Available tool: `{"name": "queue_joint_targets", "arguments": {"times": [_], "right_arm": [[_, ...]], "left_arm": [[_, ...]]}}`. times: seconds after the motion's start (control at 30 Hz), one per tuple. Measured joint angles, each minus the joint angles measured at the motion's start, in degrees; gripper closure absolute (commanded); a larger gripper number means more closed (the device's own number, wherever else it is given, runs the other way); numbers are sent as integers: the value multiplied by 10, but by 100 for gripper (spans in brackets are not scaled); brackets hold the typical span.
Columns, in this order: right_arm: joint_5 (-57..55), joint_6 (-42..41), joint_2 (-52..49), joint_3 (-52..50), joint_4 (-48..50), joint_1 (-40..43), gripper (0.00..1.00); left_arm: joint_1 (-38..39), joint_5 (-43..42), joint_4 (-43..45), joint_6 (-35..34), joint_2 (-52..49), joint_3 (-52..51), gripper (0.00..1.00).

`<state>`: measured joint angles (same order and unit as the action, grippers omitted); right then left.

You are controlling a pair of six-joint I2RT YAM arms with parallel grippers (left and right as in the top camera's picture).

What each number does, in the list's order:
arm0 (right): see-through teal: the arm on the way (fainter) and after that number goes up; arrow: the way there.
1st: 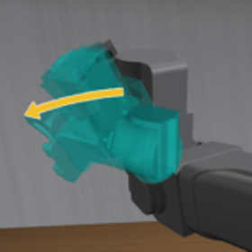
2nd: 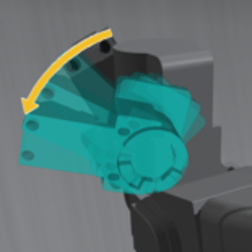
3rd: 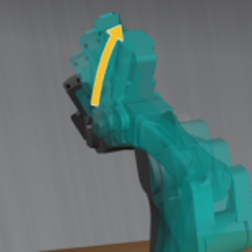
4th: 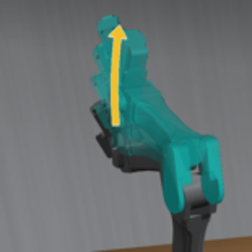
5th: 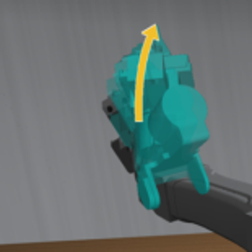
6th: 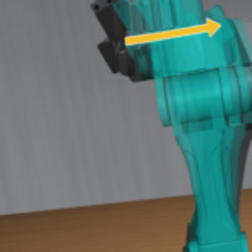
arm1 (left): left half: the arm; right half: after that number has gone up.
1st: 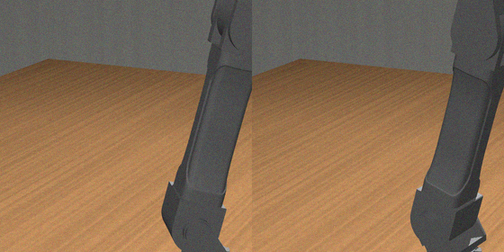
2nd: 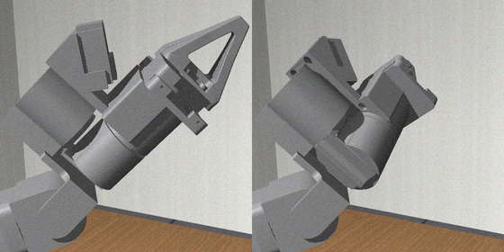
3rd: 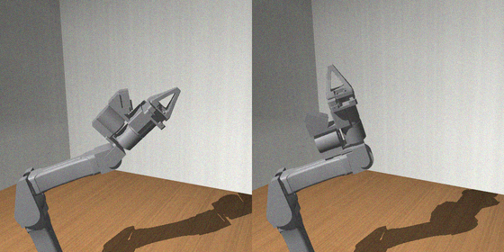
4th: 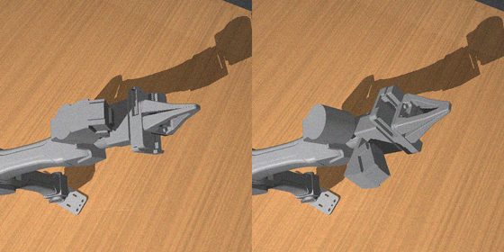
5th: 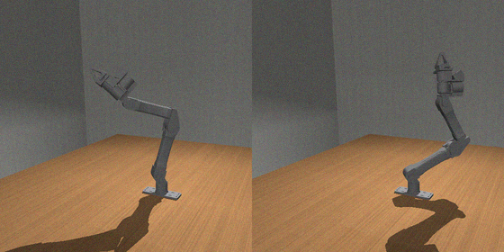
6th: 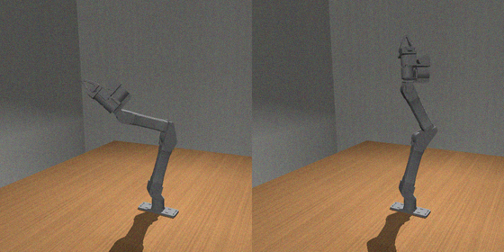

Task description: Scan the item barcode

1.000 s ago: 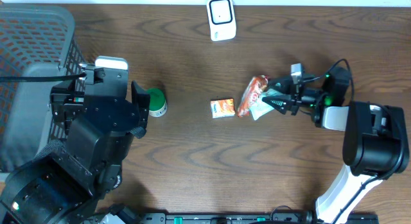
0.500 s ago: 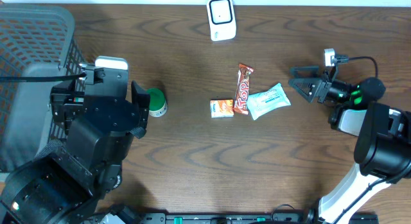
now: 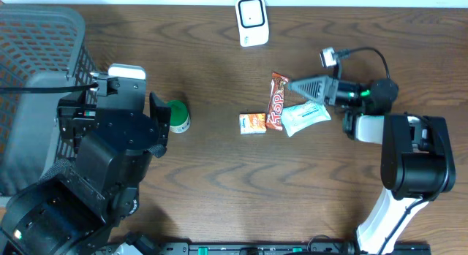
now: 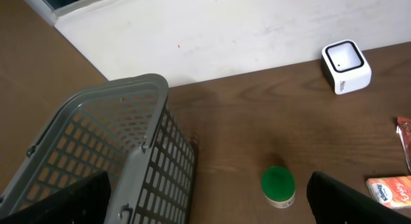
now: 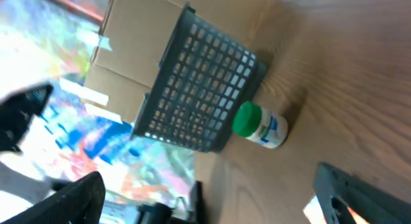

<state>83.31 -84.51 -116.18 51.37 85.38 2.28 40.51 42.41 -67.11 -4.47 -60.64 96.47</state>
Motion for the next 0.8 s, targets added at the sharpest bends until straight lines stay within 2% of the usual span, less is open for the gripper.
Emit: {"name": "queue_joint_targets", "arguments": {"times": [0.17, 0.33, 0.47, 0.63, 0.8], "right_arm": [[-7, -36, 0, 105, -89, 0, 1], [-9, -25, 0, 226, -161, 5, 1], [-10, 24, 2, 303, -305, 32, 1], [-3, 57, 3, 318, -417, 59, 1], [30, 69, 3, 318, -419, 49, 1]], "left_arm": [[0, 0, 0, 0, 0, 0, 2], [0, 0, 0, 0, 0, 0, 2], [0, 0, 0, 0, 0, 0, 2], [0, 0, 0, 0, 0, 0, 2], [0, 0, 0, 0, 0, 0, 2]]}}
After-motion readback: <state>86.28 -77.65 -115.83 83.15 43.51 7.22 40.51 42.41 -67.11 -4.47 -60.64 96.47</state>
